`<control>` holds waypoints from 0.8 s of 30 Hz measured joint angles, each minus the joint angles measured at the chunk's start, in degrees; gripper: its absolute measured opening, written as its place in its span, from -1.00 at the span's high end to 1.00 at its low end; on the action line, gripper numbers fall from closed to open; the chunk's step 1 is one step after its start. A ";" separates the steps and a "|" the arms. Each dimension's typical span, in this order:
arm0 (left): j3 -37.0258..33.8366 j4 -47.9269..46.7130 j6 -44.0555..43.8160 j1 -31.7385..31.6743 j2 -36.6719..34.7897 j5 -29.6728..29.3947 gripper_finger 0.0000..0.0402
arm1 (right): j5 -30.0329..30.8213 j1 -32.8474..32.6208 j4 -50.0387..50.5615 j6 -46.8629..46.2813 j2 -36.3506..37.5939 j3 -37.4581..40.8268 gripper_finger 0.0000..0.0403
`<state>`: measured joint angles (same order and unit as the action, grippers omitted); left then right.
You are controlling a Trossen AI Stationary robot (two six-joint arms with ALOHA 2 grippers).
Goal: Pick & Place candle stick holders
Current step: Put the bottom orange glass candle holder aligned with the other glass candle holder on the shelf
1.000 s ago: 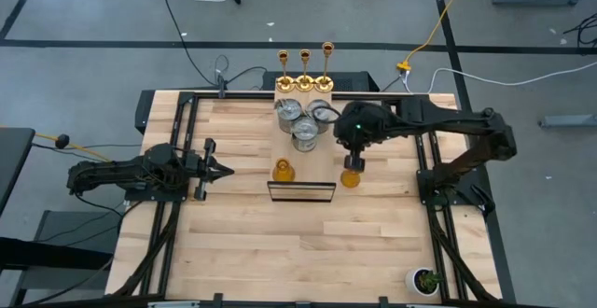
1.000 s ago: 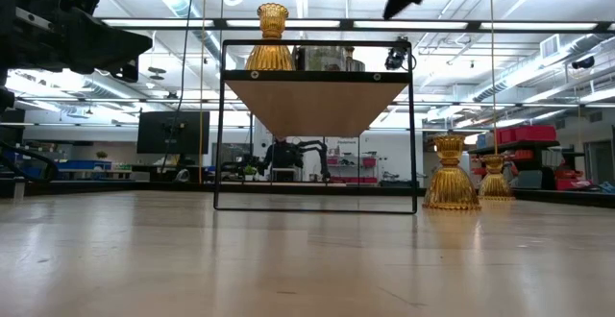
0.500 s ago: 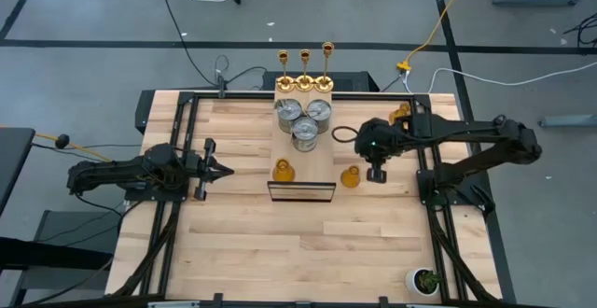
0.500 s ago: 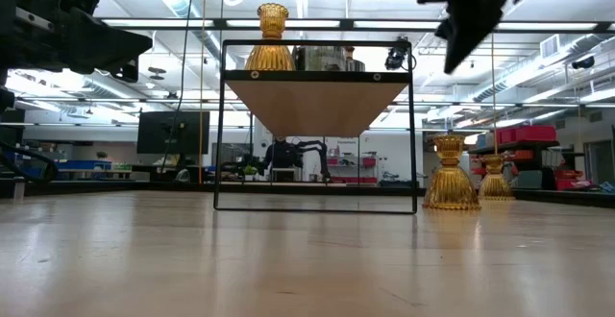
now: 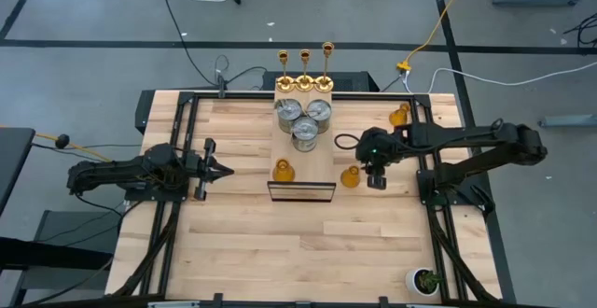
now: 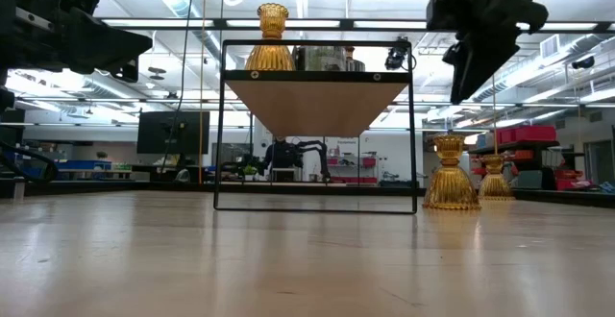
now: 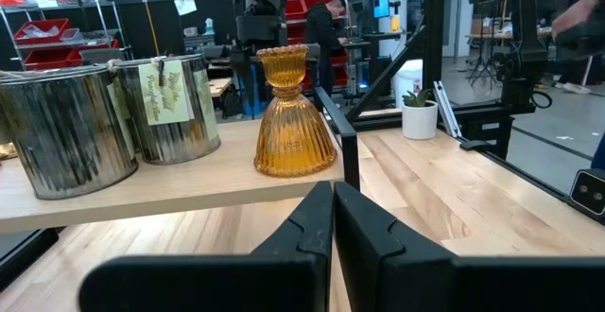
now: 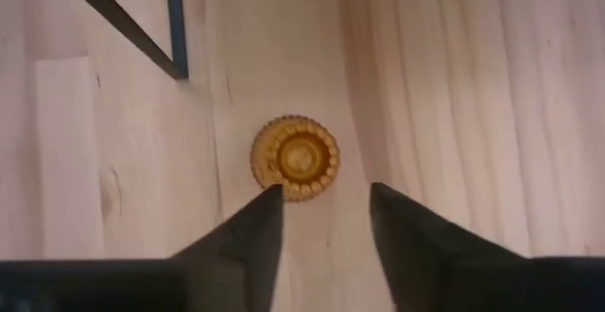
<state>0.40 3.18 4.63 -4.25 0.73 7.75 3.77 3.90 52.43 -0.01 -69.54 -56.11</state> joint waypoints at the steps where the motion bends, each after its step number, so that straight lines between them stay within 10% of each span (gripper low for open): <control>1: 0.01 0.00 0.01 -0.02 0.00 -0.01 0.91 | -0.24 0.00 -0.98 -0.02 -0.02 0.42 0.15; 13: 0.00 -0.02 -0.01 0.00 0.00 -0.02 0.91 | -0.22 0.00 -10.09 -0.84 -0.58 6.03 -0.54; 24: 0.01 -0.01 0.01 -0.01 0.00 -0.01 0.91 | -1.77 0.02 -16.56 -1.02 -2.84 9.98 -0.75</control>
<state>0.42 3.17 4.64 -4.26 0.73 7.74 2.01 3.92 35.86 -1.04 -72.38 -46.13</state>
